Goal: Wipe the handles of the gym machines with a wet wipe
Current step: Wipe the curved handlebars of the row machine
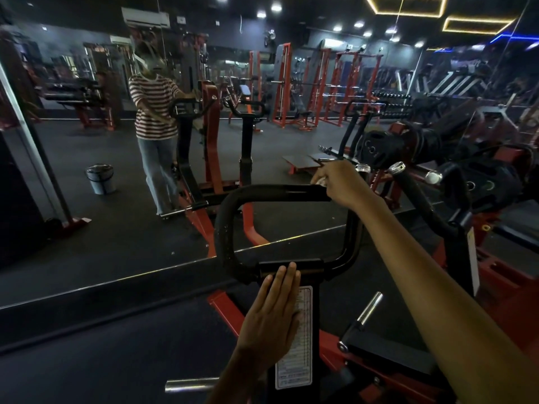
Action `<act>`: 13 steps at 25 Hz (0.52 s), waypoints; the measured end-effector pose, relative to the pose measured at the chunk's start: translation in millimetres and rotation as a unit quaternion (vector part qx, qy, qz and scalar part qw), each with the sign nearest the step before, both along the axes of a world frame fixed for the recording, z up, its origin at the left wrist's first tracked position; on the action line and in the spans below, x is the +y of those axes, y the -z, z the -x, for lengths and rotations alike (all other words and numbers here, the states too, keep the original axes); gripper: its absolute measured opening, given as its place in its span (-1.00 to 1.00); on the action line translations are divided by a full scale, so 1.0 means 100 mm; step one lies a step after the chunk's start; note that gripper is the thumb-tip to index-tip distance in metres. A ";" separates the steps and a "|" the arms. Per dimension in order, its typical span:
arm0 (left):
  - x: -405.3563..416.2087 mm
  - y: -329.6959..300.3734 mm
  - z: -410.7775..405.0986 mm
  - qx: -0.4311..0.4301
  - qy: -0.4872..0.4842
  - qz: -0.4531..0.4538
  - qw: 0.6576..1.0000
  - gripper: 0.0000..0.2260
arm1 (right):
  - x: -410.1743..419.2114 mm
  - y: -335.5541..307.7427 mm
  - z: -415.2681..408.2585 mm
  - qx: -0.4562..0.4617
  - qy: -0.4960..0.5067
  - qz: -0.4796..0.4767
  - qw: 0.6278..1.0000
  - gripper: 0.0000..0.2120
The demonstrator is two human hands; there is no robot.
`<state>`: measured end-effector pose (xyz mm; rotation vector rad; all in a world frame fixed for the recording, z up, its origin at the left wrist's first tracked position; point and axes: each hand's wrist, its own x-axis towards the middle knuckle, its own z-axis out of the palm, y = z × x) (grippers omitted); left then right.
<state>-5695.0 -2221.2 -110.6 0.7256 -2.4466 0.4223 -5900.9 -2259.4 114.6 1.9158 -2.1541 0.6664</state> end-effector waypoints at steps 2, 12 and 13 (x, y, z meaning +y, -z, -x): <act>0.03 -0.07 -0.06 0.000 0.006 -0.005 1.000 -0.40 | 0.05 0.08 0.03 0.009 0.011 0.028 1.000 -0.74; -0.61 -0.81 -0.59 0.169 -0.098 -0.044 0.980 -0.43 | 0.10 0.36 -0.72 -0.050 -0.053 0.237 0.969 -0.68; -0.66 -0.76 -0.60 0.153 -0.103 -0.041 0.982 -0.43 | 0.05 0.39 -0.86 -0.035 -0.066 0.237 0.969 -0.68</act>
